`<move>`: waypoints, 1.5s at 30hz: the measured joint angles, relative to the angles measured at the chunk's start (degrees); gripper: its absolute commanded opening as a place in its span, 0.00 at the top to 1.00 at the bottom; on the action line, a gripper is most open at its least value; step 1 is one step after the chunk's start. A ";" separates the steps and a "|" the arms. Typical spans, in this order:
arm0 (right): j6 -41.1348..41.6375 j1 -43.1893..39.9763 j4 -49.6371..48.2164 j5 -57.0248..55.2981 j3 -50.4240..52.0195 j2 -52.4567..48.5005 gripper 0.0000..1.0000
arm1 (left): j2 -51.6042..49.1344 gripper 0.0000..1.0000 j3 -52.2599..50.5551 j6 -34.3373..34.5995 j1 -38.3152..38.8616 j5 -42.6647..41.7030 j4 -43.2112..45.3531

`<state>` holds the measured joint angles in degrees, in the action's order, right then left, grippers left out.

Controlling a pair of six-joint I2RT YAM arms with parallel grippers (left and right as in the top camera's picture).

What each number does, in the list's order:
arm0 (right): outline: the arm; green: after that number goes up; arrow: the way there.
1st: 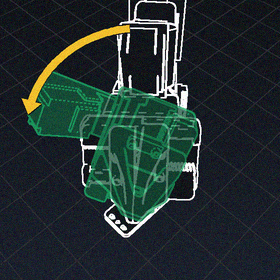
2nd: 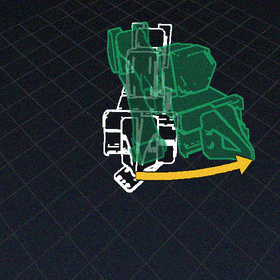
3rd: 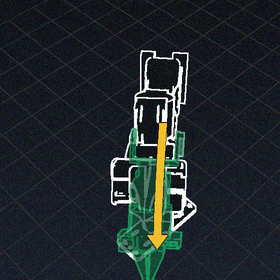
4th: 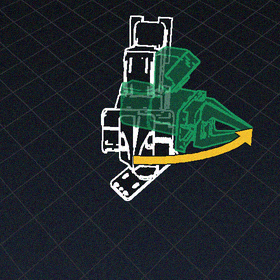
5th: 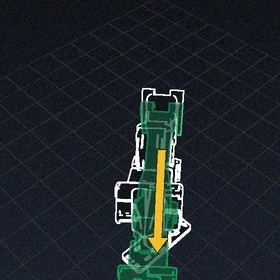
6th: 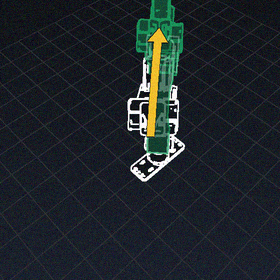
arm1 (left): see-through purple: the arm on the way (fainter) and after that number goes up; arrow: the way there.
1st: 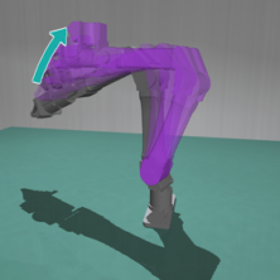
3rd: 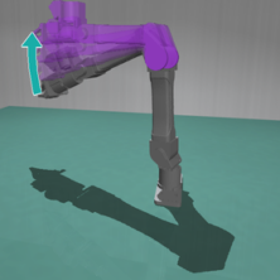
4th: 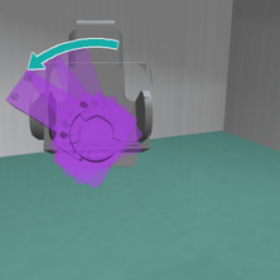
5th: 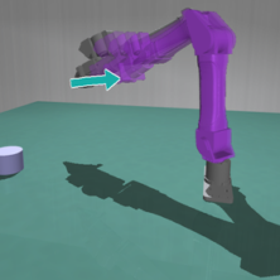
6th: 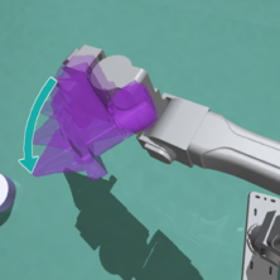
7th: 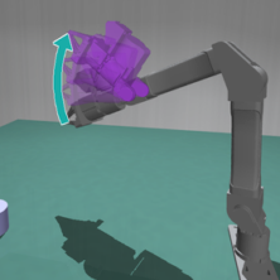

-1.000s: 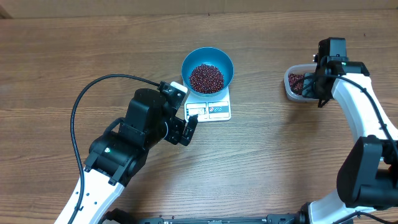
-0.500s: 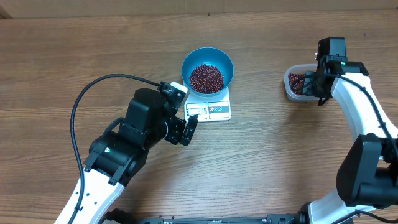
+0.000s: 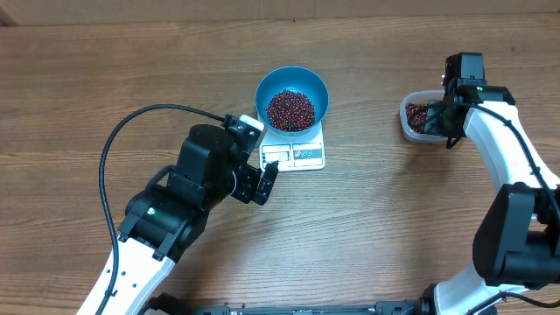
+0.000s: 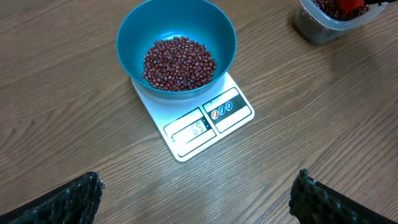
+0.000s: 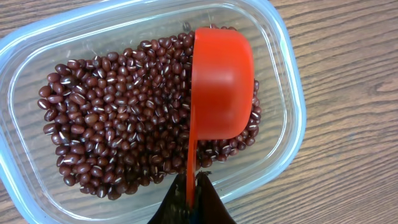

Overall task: Scoop item into bowl and weigh 150g on scale
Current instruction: 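Dip the red scoop into the beans in the tub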

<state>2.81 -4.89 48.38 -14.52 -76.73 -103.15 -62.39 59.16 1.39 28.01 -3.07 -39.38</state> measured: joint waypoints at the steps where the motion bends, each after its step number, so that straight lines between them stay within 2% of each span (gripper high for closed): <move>1: -0.02 0.00 -0.02 -0.04 0.00 0.00 0.96 | 0.00 0.00 0.00 -0.02 0.00 0.00 0.00; 14: -2.71 0.00 0.17 5.88 0.00 0.00 0.96 | 0.00 0.01 0.00 -0.02 0.00 0.00 0.00; 27: -9.35 -0.02 3.19 13.62 0.00 0.00 0.96 | 0.00 0.01 0.00 -0.02 0.00 0.00 0.00; 36: -10.38 -0.39 3.50 16.17 0.00 0.00 0.96 | 0.00 0.00 0.00 -0.02 0.00 0.00 0.00; 45: -10.38 -3.54 3.50 24.33 0.00 0.00 0.96 | 0.00 0.00 0.00 -0.02 0.00 0.00 0.00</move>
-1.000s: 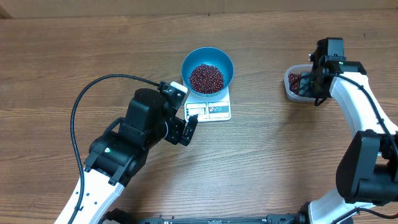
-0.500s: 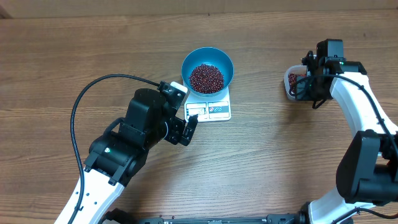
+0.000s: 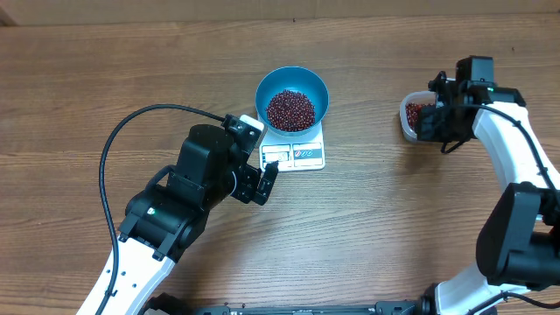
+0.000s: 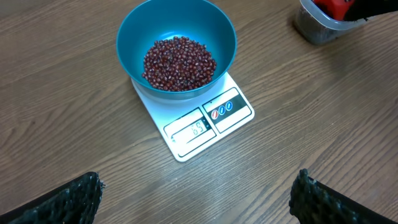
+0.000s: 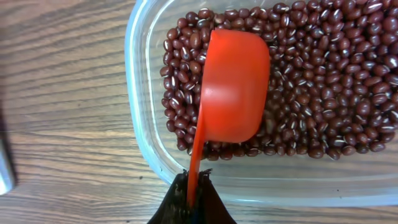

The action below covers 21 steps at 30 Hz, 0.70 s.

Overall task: Scoop item into bowl and weigh 150g on scale
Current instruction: 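Dip the red scoop into the beans in the tub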

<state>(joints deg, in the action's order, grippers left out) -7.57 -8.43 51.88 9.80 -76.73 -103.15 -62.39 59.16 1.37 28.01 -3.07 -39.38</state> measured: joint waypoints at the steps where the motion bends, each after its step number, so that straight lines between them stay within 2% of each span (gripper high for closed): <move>1: -0.02 -0.68 0.02 1.05 0.00 0.00 0.96 | 0.00 0.01 0.00 0.00 0.00 0.00 0.00; 10: 0.00 -5.70 0.31 8.92 0.00 -0.20 0.96 | 0.00 0.00 0.00 0.00 0.00 0.00 0.00; 21: 0.04 -5.86 0.20 13.44 0.00 -1.14 0.96 | 0.00 0.00 0.00 0.00 0.00 0.00 0.00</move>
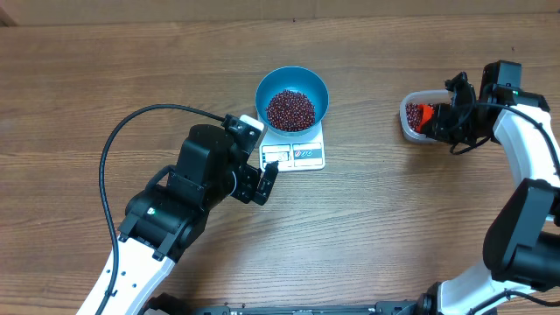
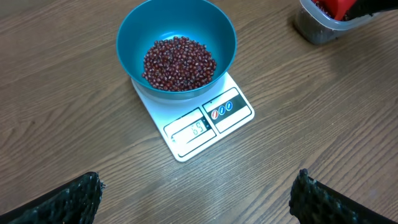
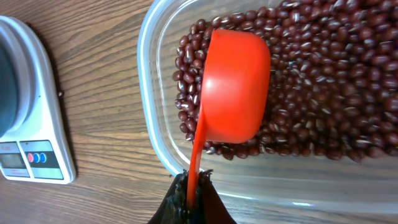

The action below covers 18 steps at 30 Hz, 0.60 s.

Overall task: Scoop item into bowl and weigh 150g on scale
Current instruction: 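Dip the red scoop into the beans in the tub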

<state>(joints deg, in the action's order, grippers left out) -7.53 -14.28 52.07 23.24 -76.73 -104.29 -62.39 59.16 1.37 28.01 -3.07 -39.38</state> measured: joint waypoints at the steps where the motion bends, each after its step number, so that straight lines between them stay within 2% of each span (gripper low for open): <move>1: -0.02 -0.11 -0.04 1.09 0.00 -0.63 0.96 | 0.00 0.01 0.00 0.00 0.00 0.00 0.00; 9: 0.00 -2.38 0.55 5.49 0.00 -2.16 0.96 | 0.00 0.00 0.00 0.00 0.00 0.00 0.00; 18: 0.02 -6.32 1.09 15.39 0.00 -2.84 0.96 | 0.00 0.01 0.00 0.02 0.00 0.00 0.00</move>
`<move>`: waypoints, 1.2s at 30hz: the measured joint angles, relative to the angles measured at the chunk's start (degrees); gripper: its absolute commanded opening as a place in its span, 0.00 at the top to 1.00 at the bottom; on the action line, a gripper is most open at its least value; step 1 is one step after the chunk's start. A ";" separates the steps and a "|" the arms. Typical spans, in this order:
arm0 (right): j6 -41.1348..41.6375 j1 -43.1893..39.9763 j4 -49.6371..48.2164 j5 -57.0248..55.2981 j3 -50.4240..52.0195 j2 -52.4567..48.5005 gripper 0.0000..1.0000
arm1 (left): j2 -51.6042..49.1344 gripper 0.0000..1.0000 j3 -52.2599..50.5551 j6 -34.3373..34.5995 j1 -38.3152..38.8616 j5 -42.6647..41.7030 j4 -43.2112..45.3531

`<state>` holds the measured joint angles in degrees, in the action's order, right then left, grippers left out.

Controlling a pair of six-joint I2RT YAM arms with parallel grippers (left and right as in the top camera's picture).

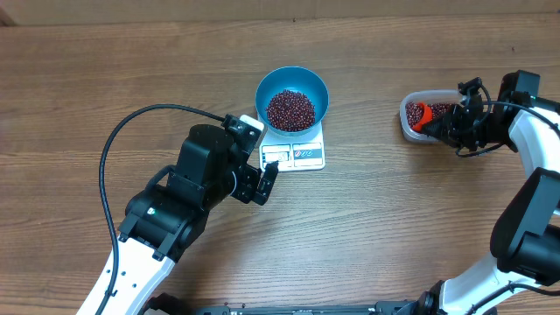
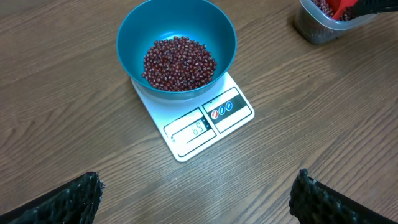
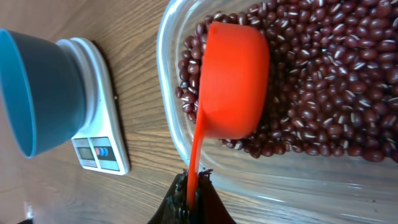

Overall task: Scoop item into bowl and weigh 150g on scale
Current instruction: 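Dip the red scoop into the beans in the tub, then lift the filled scoop and carry it left over the blue bowl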

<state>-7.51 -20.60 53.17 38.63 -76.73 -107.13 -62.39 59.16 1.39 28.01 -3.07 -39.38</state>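
A blue bowl (image 1: 292, 98) part full of red beans (image 2: 179, 62) stands on the white scale (image 2: 202, 126), whose display (image 2: 189, 129) shows digits. At the right a clear tub (image 1: 426, 116) holds more red beans (image 3: 323, 93). My right gripper (image 3: 193, 186) is shut on the handle of an orange scoop (image 3: 233, 81), its cup over the beans at the tub's near end, turned on its side. My left gripper (image 2: 196, 190) stands open above bare wood, short of the scale.
The table is brown wood (image 1: 394, 227). A black cable (image 1: 131, 131) loops over the left arm. The left arm's body (image 1: 206, 175) lies just left of the scale.
The right wrist has swung further to the right of the tub and rolled. The scoop is still among the tub's beans, and the bowl now shows in the right wrist view. The left arm is still.
The right gripper held the scoop over the tub's beans throughout. The wrist stood behind the tub at first, then shifted step by step to the tub's right side while the scoop turned. Bowl, scale and left arm stayed put.
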 measured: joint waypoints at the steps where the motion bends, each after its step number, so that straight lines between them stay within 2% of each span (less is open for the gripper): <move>1: 0.00 -0.07 -0.02 0.28 0.00 -0.02 0.96 | 0.00 0.00 0.00 0.00 0.00 0.00 0.00; 21: -0.02 -8.70 -0.44 8.68 0.00 -0.13 0.96 | 0.00 0.01 0.00 -0.02 0.00 0.00 0.00; 36: -3.87 -9.79 4.02 20.59 0.00 -0.13 0.96 | 0.00 0.00 0.00 -0.02 0.00 0.00 0.00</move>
<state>-11.38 -30.39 57.19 59.22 -76.73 -107.26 -62.39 59.16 1.37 28.01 -3.07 -39.38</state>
